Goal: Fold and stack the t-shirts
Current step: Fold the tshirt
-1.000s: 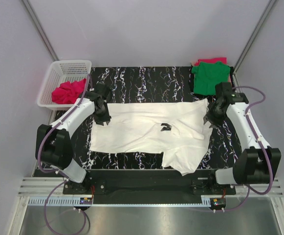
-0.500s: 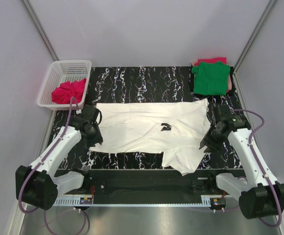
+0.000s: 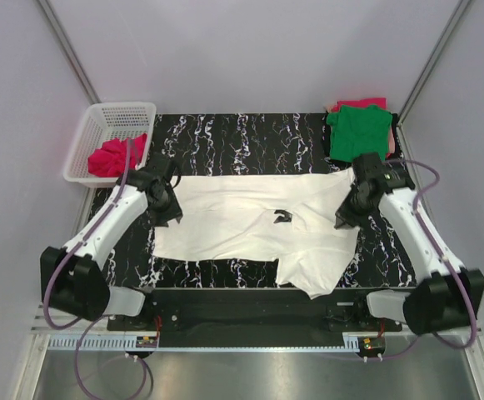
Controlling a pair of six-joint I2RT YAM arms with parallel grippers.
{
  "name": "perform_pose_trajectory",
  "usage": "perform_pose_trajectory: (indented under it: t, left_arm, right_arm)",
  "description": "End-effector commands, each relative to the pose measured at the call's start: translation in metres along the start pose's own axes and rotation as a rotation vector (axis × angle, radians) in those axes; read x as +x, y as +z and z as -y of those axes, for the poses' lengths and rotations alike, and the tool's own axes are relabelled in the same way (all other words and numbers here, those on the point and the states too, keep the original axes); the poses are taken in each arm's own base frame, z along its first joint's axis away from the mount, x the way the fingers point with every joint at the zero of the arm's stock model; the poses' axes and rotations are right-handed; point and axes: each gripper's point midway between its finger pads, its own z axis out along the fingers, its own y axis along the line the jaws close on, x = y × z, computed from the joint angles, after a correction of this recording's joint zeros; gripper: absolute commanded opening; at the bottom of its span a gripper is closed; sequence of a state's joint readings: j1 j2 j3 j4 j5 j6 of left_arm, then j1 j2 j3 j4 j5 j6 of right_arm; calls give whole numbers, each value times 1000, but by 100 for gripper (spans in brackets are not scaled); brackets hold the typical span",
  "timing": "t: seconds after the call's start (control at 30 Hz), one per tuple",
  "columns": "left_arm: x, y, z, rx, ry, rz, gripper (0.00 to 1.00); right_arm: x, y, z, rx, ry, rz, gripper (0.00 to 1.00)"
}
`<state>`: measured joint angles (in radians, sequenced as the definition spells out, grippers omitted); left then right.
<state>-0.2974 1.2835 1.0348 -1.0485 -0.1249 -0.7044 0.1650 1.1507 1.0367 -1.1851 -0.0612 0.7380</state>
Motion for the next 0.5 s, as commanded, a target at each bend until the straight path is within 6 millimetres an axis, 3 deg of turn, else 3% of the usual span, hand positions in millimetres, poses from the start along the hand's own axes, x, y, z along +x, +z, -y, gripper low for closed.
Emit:
perform_pose_trajectory:
  t: [0.0, 0.07, 0.1, 0.13, 0.17, 0.27, 0.47]
  left_arm:
    - [-66, -3, 45, 55, 36, 122, 36]
    - [-85, 7, 59, 47, 63, 108, 16]
    - [-92, 11, 64, 48, 64, 103, 4]
    - [-101, 22, 73, 46, 64, 83, 0]
    - [-107, 28, 74, 44, 55, 72, 0]
    - [-126, 48, 83, 37, 41, 45, 0]
    - [-161, 80, 95, 35, 12, 28, 0]
  right_arm:
    - [-92, 6, -66, -30, -98, 183, 0]
    - [-118, 7, -76, 7, -146, 236, 0]
    - [-128, 23, -75, 45, -152, 221, 0]
    - [-138, 29, -78, 46, -156, 232, 0]
    - [-148, 32, -84, 35, -168, 233, 0]
    - [-173, 70, -78, 74, -126, 172, 0]
    - [-213, 101, -86, 59, -98, 170, 0]
